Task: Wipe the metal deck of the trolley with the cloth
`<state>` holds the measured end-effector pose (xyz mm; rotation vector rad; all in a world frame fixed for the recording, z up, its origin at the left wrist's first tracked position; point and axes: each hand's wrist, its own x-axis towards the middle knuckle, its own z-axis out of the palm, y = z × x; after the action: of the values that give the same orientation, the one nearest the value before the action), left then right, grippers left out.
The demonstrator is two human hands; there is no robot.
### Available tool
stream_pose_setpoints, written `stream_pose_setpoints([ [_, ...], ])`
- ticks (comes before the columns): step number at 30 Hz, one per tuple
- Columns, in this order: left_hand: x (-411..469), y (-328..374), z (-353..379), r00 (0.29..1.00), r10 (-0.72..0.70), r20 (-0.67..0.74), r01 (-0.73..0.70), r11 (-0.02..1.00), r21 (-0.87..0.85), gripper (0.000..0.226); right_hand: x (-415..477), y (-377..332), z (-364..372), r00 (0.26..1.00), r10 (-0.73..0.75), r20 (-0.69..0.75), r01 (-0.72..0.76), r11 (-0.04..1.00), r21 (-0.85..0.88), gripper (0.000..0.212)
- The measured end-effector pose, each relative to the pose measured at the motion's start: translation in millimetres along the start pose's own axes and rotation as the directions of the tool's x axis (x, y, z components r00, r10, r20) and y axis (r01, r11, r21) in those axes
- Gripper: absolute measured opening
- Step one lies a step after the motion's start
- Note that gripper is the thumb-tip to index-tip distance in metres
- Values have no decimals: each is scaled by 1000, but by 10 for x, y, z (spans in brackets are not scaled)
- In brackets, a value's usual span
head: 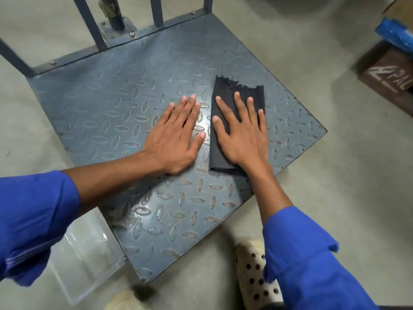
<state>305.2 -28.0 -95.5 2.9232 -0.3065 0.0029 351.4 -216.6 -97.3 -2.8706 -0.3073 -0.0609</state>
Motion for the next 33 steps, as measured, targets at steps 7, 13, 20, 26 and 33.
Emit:
stream_pose_setpoints([
  [7,163,-85,-48,996,-91,5,91,996,-3,82,824,206,-89,986,161,32,-161,987,17,61],
  [13,323,-153,-63,988,-155,-7,155,988,-12,77,82,-139,21,1000,-8,3,8,1000,10,58],
  [20,351,-180,-97,988,-156,9,156,988,-8,80,848,277,-132,994,103,47,-104,994,16,59],
  [26,392,-213,-82,989,-150,-13,150,989,7,80,725,-125,29,990,-125,68,126,992,-23,57],
  [33,505,-355,-87,991,-132,-5,132,991,17,78,1133,99,-81,985,144,94,-143,990,-15,62],
])
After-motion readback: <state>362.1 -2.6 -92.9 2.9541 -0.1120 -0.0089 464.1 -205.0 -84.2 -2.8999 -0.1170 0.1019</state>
